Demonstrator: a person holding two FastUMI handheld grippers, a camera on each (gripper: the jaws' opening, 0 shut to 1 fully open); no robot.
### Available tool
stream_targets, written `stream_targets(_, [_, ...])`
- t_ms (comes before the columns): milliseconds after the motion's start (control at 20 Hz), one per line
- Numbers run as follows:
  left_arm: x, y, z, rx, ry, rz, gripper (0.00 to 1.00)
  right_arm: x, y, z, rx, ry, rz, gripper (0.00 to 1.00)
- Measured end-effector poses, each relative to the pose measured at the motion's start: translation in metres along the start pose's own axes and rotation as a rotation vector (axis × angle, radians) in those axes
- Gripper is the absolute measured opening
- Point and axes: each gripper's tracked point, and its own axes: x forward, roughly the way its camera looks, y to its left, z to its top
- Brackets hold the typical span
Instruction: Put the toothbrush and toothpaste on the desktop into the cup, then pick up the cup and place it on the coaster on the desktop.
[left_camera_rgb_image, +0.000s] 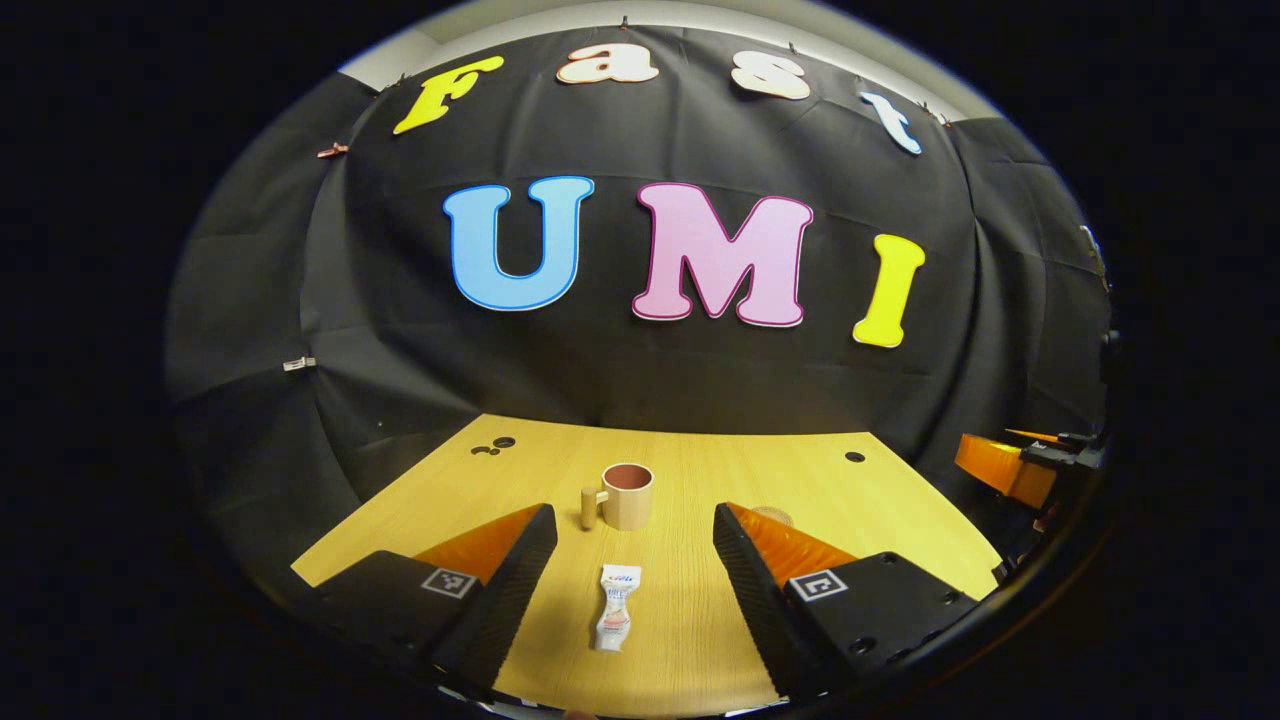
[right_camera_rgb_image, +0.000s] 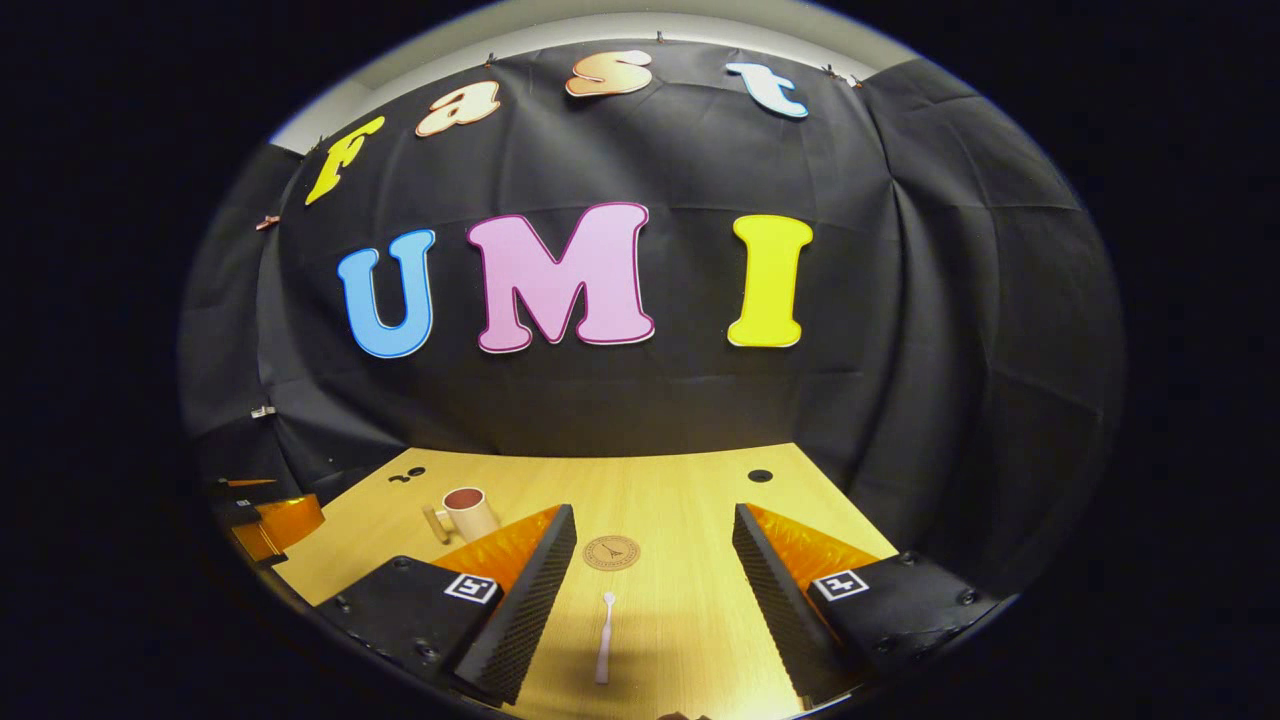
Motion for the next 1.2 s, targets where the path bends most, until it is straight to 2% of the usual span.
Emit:
stream_targets(350, [0.033,0.001,-0.035,0.016,0.075,-0.019,0.98,0.030,0.014,0.006,-0.016,0.010,0.104,0.97])
stream_targets(650, [0.070,0.005,-0.087,0.047,0.174,0.016,0.98,0.054,0.010,-0.005,-0.002,0.058,0.164,0.97])
stream_targets(950, [0.103,0.004,-0.154,0.095,0.326,-0.017,0.97,0.057,-0.006,-0.023,-0.029,0.134,0.136,0.97])
stream_targets(1200, [0.129,0.013,-0.198,0.090,0.434,-0.034,0.97,0.047,0.001,-0.042,-0.042,0.202,0.117,0.97])
